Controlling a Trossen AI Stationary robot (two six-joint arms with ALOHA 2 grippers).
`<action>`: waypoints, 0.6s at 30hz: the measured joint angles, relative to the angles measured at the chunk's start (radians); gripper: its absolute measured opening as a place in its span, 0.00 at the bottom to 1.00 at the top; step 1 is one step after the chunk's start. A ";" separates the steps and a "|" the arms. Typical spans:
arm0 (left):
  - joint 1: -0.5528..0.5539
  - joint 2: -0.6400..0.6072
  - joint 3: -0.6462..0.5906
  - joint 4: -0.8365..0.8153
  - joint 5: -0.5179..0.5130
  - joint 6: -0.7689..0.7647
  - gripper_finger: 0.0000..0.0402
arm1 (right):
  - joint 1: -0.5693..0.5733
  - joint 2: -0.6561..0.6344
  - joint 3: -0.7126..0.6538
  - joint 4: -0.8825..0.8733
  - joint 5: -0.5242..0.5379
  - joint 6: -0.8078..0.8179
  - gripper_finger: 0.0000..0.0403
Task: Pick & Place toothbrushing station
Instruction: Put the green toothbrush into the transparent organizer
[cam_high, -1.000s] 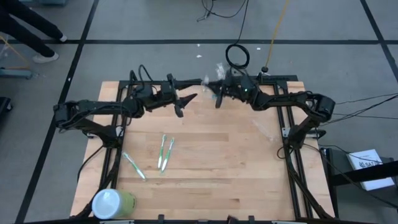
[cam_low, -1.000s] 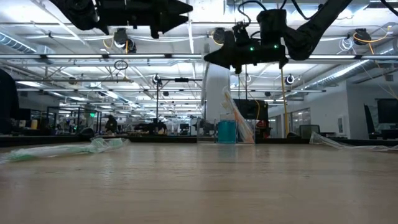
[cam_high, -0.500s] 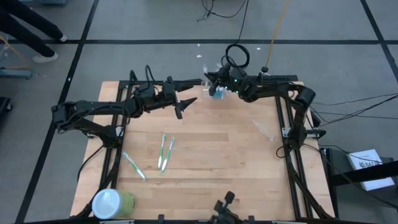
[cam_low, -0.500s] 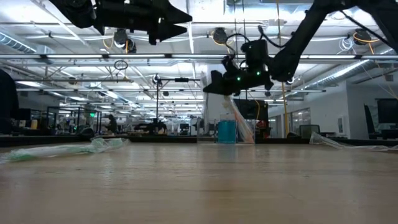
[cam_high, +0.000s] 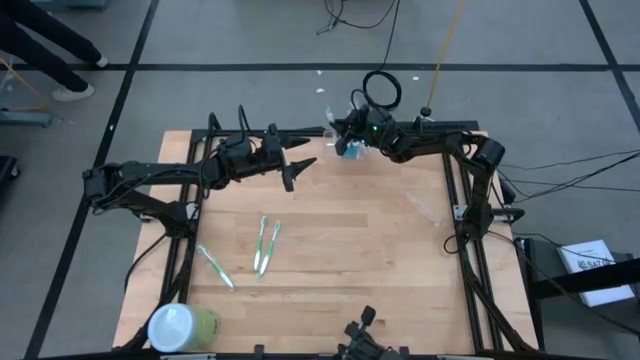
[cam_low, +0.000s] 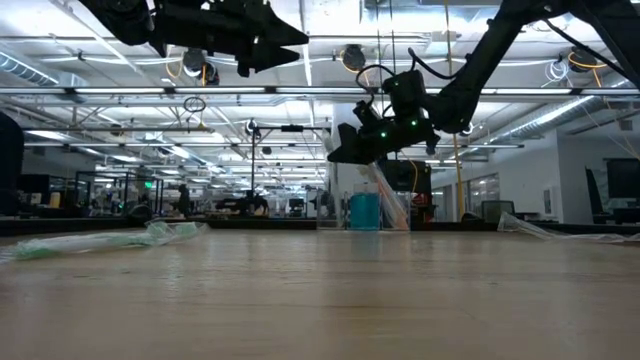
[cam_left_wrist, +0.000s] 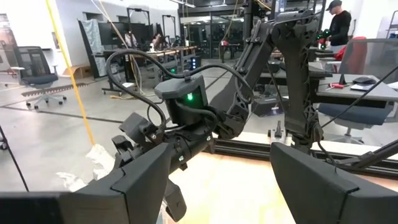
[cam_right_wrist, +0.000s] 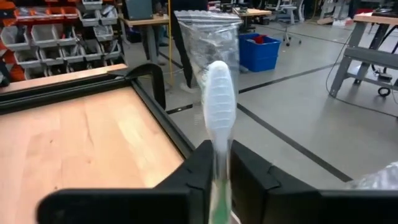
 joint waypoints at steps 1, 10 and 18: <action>0.000 0.000 0.000 0.000 0.000 0.000 0.71 | 0.000 -0.002 -0.001 0.001 -0.004 0.000 0.14; 0.000 0.000 0.000 -0.006 0.000 -0.001 0.71 | 0.000 -0.130 -0.001 -0.116 -0.026 0.016 0.45; 0.000 0.000 0.000 -0.013 -0.009 -0.003 0.71 | -0.001 -0.185 -0.001 -0.240 -0.023 0.009 0.58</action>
